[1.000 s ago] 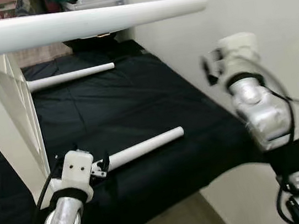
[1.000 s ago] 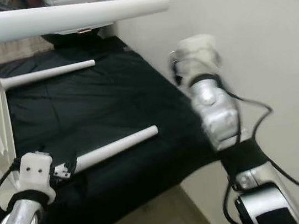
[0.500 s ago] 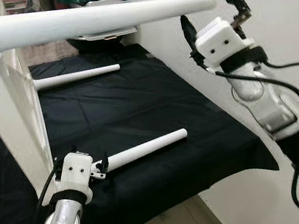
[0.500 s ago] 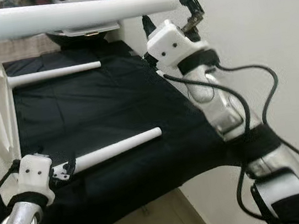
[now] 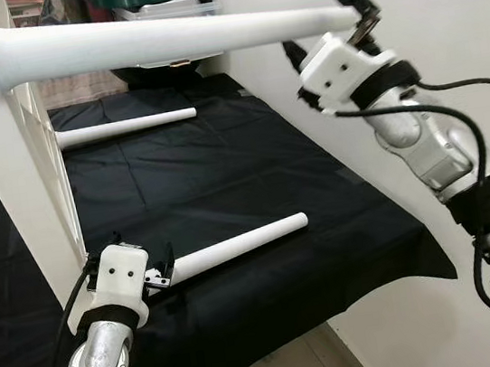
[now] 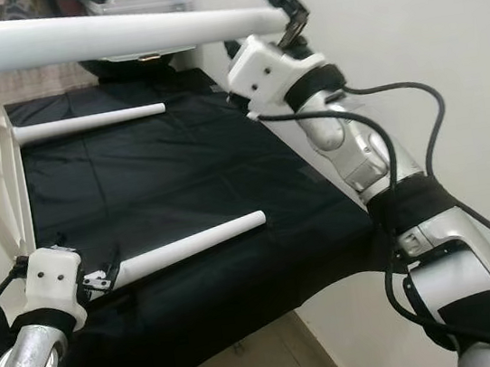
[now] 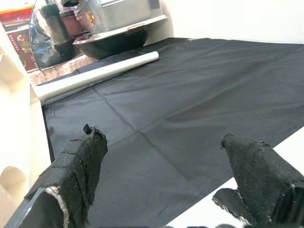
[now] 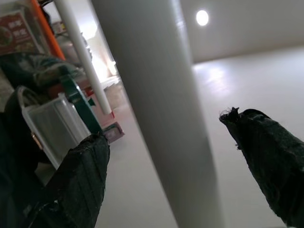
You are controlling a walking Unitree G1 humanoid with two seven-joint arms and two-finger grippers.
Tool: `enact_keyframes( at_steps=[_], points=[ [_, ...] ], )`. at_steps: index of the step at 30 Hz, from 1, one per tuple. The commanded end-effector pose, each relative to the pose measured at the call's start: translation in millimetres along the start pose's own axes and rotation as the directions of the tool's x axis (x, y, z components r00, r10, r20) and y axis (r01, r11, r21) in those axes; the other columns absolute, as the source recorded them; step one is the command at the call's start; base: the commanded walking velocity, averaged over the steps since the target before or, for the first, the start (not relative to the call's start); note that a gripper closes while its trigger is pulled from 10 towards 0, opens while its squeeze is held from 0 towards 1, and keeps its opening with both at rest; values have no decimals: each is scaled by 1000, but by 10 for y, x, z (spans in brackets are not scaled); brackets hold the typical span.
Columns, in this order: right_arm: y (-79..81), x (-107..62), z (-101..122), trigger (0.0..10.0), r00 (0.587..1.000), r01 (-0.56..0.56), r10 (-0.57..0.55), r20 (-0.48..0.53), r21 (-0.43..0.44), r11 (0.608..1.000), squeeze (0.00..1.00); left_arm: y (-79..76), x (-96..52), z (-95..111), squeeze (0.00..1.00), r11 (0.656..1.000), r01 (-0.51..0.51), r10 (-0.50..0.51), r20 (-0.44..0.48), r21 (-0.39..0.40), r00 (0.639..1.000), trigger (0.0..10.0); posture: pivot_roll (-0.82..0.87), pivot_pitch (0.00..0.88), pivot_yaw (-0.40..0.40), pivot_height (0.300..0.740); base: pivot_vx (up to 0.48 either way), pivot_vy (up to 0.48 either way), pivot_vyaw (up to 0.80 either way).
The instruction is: Building children table
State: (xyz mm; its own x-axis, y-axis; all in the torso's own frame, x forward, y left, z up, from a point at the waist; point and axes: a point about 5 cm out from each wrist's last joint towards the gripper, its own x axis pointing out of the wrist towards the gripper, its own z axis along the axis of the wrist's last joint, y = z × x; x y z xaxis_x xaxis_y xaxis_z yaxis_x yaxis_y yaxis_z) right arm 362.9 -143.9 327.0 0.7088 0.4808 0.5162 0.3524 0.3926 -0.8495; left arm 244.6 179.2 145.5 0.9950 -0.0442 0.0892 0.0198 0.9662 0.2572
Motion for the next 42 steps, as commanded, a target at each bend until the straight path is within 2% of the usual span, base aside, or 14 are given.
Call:
enact_keyframes(
  at_steps=[1, 8, 9, 10, 11, 17, 29, 31, 34, 36, 38, 40, 41, 42],
  points=[
    [36, 74, 40, 10000, 999, -38, 39, 34, -25, 999, 0, 17, 6, -41, 0, 1000, 0, 0, -24, 4, 1000, 10000, 46, 0, -114, 740, 0, 0, 0],
    [69, 204, 3, 10000, 995, -92, 93, 28, -40, 995, 0, 95, -1, -47, 0, 999, -38, 38, -29, 6, 999, 10000, 50, 0, -122, 740, 0, 0, 0],
    [61, 216, -5, 8549, 995, -98, 99, 24, -41, 994, 0, 112, -5, -48, 0, 999, -47, 47, -31, 6, 998, 10000, 49, 0, -123, 740, 0, 0, 0],
    [61, 216, -5, 8549, 995, -98, 99, 24, -41, 994, 0, 112, -5, -48, 0, 999, -47, 47, -31, 6, 998, 10000, 49, 0, -123, 740, 0, 0, 0],
    [52, 231, -18, 0, 994, -108, 108, 21, -39, 993, 0, 125, -8, -48, 0, 998, -55, 55, -33, 6, 998, 10000, 48, 0, -123, 740, 0, 0, 0],
    [34, 267, -73, 0, 991, -132, 132, 10, -35, 991, 0, 184, -16, -49, 0, 996, -86, 87, -44, 17, 995, 10000, 50, 0, -125, 740, 0, 0, 0],
    [36, 283, -111, 0, 987, -164, 164, -2, -6, 987, 0, 432, -24, -80, 0, 983, -174, 179, -84, 64, 980, 10000, 47, 0, -118, 740, 0, 0, 0],
    [66, 272, -135, 0, 983, -181, 182, -21, 33, 983, 0, 445, -25, -77, 0, 981, -179, 185, -94, 71, 978, 10000, 47, 0, -118, 740, 0, 0, 0],
    [198, 211, -268, 0, 964, -201, 236, -126, 243, 949, 0, 610, -41, -15, 0, 973, -190, 205, -113, 131, 972, 10000, 57, 0, -113, 740, 0, 0, 0],
    [198, 211, -268, 0, 964, -201, 236, -126, 243, 949, 0, 610, -41, -15, 0, 973, -190, 205, -113, 131, 972, 10000, 57, 0, -113, 740, 0, 0, 0],
    [387, 92, -420, 0, 923, -205, 308, -230, 382, 901, 0, 911, -41, 103, 0, 956, -185, 215, -115, 226, 970, 10000, 71, 0, -116, 740, 0, 0, 0],
    [593, -69, -563, 0, 867, -188, 372, -331, 474, 860, 0, 1314, -18, 285, 0, 920, -170, 226, -124, 352, 966, 10000, 90, 0, -112, 740, 0, 0, 0],
    [701, -166, -633, 0, 831, -157, 398, -389, 522, 838, 4, 1588, 30, 424, 0, 889, -167, 240, -124, 426, 963, 10000, 98, 0, -109, 740, 0, 0, 0],
    [701, -166, -633, 0, 831, -157, 398, -389, 522, 838, 4, 1588, 30, 424, 0, 889, -167, 240, -124, 426, 963, 10000, 98, 0, -109, 740, 0, 0, 0]
  ],
)
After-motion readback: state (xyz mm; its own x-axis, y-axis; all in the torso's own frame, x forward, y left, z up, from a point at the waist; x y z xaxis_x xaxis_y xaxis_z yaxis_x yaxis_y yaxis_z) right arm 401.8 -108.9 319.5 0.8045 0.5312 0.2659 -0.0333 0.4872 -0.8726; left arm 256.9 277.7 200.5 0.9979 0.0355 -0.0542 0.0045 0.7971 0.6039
